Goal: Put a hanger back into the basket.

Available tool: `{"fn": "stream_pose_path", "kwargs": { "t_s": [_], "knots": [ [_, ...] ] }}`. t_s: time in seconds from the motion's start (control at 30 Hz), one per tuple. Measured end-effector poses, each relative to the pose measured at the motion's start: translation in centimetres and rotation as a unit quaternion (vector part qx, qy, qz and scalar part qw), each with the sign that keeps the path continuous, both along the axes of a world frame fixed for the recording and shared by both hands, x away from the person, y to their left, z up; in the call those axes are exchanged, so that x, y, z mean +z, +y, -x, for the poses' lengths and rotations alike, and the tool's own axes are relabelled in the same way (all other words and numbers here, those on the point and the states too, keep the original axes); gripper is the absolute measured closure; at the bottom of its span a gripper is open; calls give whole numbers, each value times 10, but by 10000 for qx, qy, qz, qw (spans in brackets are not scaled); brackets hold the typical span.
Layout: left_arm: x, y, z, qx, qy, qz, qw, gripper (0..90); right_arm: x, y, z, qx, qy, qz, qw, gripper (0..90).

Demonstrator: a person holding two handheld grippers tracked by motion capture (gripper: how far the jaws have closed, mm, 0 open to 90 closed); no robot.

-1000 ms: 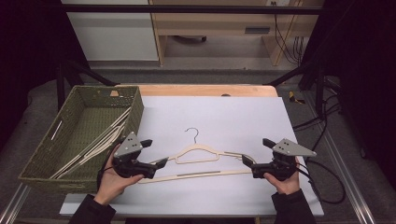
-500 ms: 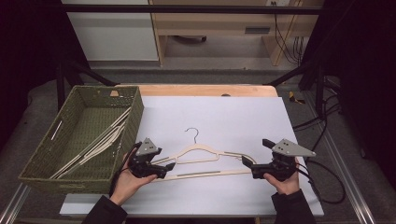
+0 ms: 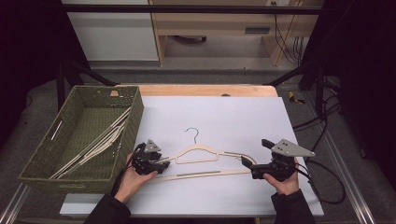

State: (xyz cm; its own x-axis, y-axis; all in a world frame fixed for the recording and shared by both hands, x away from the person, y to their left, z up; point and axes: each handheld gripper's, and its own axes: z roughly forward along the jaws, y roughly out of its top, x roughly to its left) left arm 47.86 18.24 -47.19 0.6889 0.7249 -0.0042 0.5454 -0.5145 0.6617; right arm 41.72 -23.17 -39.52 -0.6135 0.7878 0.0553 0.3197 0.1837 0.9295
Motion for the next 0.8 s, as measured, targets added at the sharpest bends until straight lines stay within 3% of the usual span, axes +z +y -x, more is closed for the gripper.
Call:
{"fn": "stream_pose_path", "kwargs": {
  "t_s": [0.3, 0.4, 0.63, 0.73, 0.8],
  "knots": [
    [1, -1, 2, -69, -106, -158, 9998, 724, -1, 1, 0, 30, 29, 24, 10000, 23],
    [3, -3, 5, -170, -65, -254, 9995, 741, -1, 1, 0, 37, 28, 24, 10000, 23],
    [5, -4, 10, -380, 69, -203, 9990, 769, 0, 1, 0, 47, 6, 20, 10000, 25],
    [6, -5, 15, -666, 207, -159, 9974, 777, 0, 0, 0, 54, -3, 9, 10000, 26],
    [6, -6, 18, -738, 189, -160, 9970, 780, 0, 0, 1, 62, 4, 11, 10000, 26]
  ]
}}
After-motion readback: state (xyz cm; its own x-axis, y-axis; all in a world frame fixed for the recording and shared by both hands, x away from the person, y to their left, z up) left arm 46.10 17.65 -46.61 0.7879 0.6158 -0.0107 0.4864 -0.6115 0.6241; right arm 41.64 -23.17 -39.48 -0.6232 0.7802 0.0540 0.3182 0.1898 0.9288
